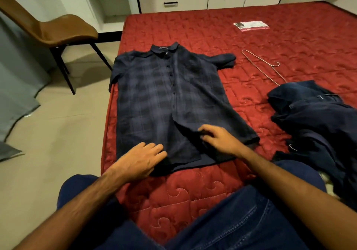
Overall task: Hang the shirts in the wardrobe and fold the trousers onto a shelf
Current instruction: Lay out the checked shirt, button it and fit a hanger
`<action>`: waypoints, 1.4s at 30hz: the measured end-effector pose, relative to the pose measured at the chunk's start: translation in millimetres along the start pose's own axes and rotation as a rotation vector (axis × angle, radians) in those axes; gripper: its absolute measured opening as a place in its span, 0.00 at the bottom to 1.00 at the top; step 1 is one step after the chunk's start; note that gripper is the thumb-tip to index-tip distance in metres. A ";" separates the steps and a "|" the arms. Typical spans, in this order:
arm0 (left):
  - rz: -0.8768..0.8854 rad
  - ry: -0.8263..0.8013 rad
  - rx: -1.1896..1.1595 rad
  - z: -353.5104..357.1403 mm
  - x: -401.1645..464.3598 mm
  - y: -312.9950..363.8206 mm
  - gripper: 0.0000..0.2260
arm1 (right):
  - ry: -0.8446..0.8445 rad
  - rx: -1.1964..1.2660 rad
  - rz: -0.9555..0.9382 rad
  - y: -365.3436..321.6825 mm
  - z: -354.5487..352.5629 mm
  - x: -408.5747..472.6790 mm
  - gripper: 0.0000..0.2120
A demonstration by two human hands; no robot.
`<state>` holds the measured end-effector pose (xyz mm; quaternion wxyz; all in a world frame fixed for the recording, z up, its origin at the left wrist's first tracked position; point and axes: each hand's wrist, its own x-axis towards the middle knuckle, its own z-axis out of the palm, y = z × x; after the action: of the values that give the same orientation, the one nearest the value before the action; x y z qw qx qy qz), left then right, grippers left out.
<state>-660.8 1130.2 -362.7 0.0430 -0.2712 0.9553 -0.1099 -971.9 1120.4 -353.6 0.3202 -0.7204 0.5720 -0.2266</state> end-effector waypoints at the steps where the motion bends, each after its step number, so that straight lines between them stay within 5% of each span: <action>1: -0.052 -0.016 0.001 3.4 -9.0 -2.4 0.20 | -0.135 -0.189 -0.048 -2.7 7.7 -4.4 0.13; 3: -0.141 -0.040 0.015 6.9 -25.4 -5.8 0.26 | -0.230 -0.512 -0.101 -5.3 24.1 -10.9 0.17; 5: -0.252 -0.066 0.028 6.8 -40.1 -11.9 0.28 | -0.154 -0.720 -0.176 -10.2 40.8 -15.7 0.24; 8: -0.449 -0.125 0.026 11.0 -56.6 -18.8 0.29 | -0.043 -0.828 -0.293 -14.1 54.9 -18.8 0.29; 11: -0.466 -0.188 0.040 19.0 -65.8 -23.9 0.25 | -0.067 -0.909 -0.361 -15.4 60.1 -16.4 0.26; 17: -0.443 -0.252 -0.084 9.4 -70.8 -43.5 0.16 | -0.174 -0.893 -0.269 -14.9 47.6 -4.6 0.13; 23: -0.562 -0.270 -0.402 15.5 -92.3 -45.9 0.09 | -0.302 -0.703 -0.261 -2.3 36.2 -10.8 0.17; 27: -0.623 -0.520 -0.352 10.6 -89.2 -43.0 0.05 | -0.327 -0.758 -0.297 -2.7 32.0 -17.3 0.24; 32: -0.399 -0.173 -0.019 2.3 -56.2 -30.3 0.10 | -0.278 -0.959 -0.531 -13.4 41.6 -17.5 0.14; 36: -0.429 -0.040 -0.556 2.3 -3.1 -19.5 0.11 | -0.337 -0.817 -0.406 -17.8 44.3 -15.9 0.18; 39: -0.628 -0.063 -1.043 10.4 35.7 -5.6 0.17 | -0.492 -0.683 -0.214 -20.6 37.3 -11.5 0.23; 42: -0.842 -0.066 -1.271 23.2 63.1 7.1 0.20 | -0.606 -0.536 -0.101 -27.2 31.9 -4.0 0.14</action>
<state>-714.8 1098.4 -388.3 -0.1382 -0.5882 0.6490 0.4622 -932.3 1134.6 -356.0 0.2635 -0.8398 0.4543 0.1376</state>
